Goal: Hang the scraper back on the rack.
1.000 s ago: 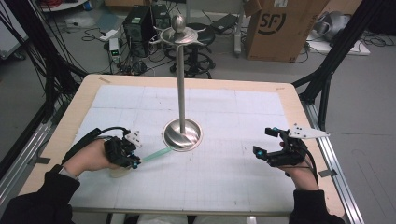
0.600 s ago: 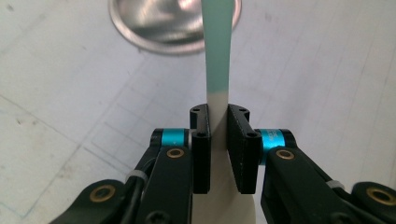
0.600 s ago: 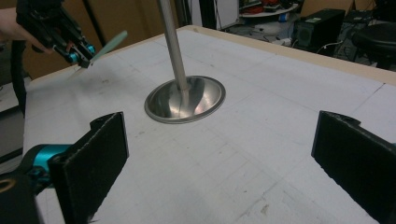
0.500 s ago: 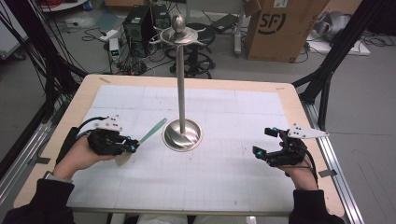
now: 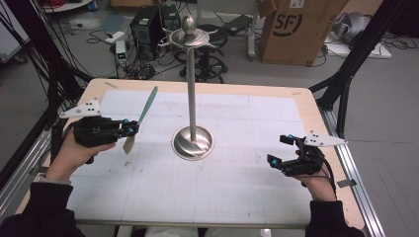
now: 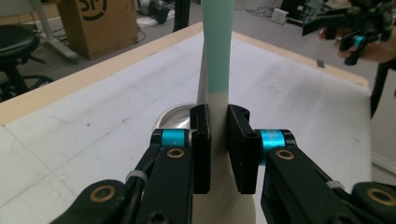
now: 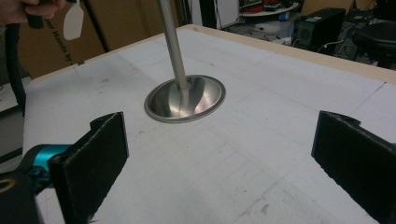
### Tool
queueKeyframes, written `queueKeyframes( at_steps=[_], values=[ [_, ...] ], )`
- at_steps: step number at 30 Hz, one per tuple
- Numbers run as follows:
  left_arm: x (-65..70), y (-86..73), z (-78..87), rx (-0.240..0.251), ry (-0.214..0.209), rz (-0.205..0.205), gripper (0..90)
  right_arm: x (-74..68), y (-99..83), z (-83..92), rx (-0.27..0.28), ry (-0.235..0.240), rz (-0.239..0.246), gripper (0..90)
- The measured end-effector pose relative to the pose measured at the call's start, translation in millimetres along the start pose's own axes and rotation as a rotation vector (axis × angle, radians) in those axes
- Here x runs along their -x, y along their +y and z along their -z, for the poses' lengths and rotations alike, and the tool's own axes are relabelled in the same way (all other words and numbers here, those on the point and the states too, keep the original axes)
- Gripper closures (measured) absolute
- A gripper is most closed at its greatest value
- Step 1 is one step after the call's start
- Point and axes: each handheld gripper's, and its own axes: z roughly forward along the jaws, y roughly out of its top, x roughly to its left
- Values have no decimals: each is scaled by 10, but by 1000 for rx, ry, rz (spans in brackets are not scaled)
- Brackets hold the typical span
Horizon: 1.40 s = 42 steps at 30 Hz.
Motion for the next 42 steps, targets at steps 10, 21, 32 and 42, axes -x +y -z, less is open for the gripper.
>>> queueKeyframes(
  at_steps=[10, 21, 32, 42],
  values=[
    [92, 386, 15, 51, 12, -48, 801, 8, 1, 10, 4, 1, -3, 28],
    [170, 648, 134, 144, 6, -77, 801, 14, 1, 21, 10, 1, -8, 28],
    [188, 760, 116, 159, 11, -95, 801, 4, 4, 25, 13, 8, 1, 28],
    [186, 772, 50, 169, 33, -107, 801, 12, 1, 42, 15, 9, 1, 28]
  ],
)
